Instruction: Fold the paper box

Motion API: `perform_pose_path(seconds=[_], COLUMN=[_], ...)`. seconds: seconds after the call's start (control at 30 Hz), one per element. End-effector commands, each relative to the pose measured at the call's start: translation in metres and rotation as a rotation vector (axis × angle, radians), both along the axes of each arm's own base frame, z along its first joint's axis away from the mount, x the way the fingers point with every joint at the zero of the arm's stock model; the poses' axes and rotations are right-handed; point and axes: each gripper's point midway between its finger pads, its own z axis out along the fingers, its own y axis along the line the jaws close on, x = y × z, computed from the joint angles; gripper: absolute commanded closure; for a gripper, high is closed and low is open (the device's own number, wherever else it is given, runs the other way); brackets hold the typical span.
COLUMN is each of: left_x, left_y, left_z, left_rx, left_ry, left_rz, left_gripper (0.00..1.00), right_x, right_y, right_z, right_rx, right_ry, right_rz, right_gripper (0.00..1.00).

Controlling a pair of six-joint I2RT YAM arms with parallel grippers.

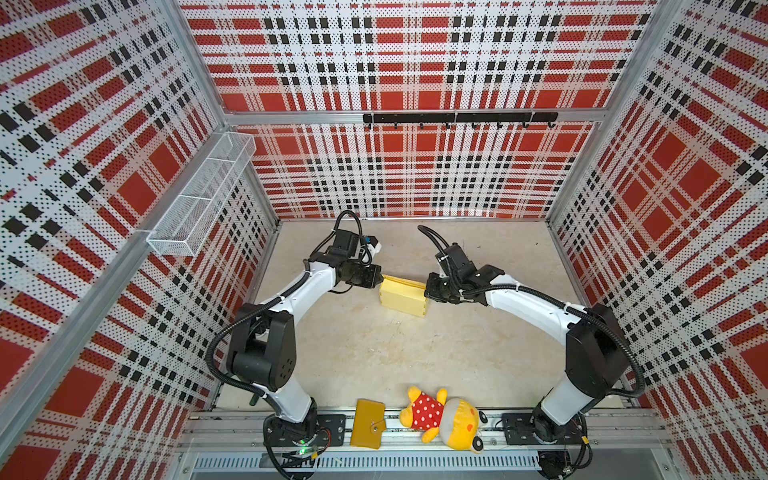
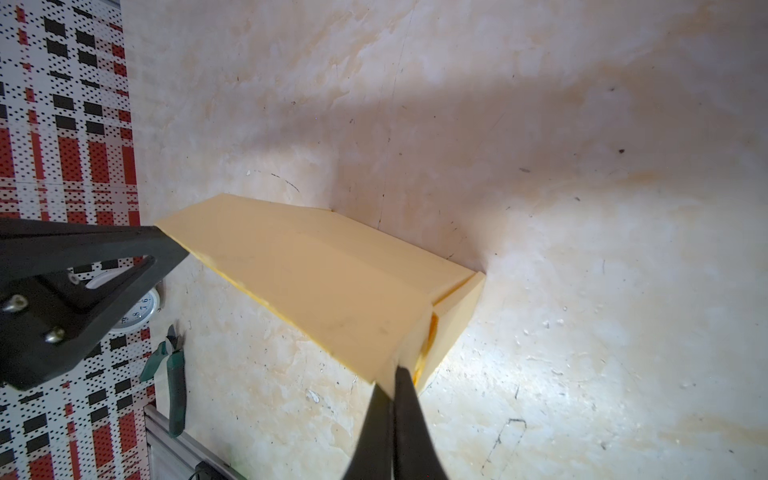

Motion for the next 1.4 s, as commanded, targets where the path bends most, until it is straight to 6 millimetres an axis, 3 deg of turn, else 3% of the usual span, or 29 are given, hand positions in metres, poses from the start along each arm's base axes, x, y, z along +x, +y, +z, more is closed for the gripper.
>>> perform_pose_path(seconds=[0.0,0.4,0.7,1.03,1.37], left_x=[-0.009,-0.008,-0.008,-0.013,-0.014], left_y=[-0.01,-0.007,-0.006,-0.004,-0.002], left_z=[-0.009,-0.02,-0.026,-0.03,-0.032], left_rx=[-0.025,-0.004,0.013,0.024,0.032], left_ry=[0.045,0.051,0.049,0.017,0.001], left_rz=[-0.03,-0.028,-0.036,-0.06,-0.068], left_gripper=[1.0,1.0,1.0,1.0,1.0], right_x=[0.004,-0.004,-0.003,-0.005,-0.01], right_y=[0.017,0.008,0.003,0.002,-0.001], right_z=[0.007,-0.015,-0.006,-0.014,0.002], right_rx=[0.073,0.034,0.026,0.027,0.046], right_ry=[-0.035,-0.013,-0.054,-0.05,-0.081], right_rz=[0.029,0.026,0.026,0.031,0.033], right_gripper=[0.98,0.97,0.94,0.94,0.84])
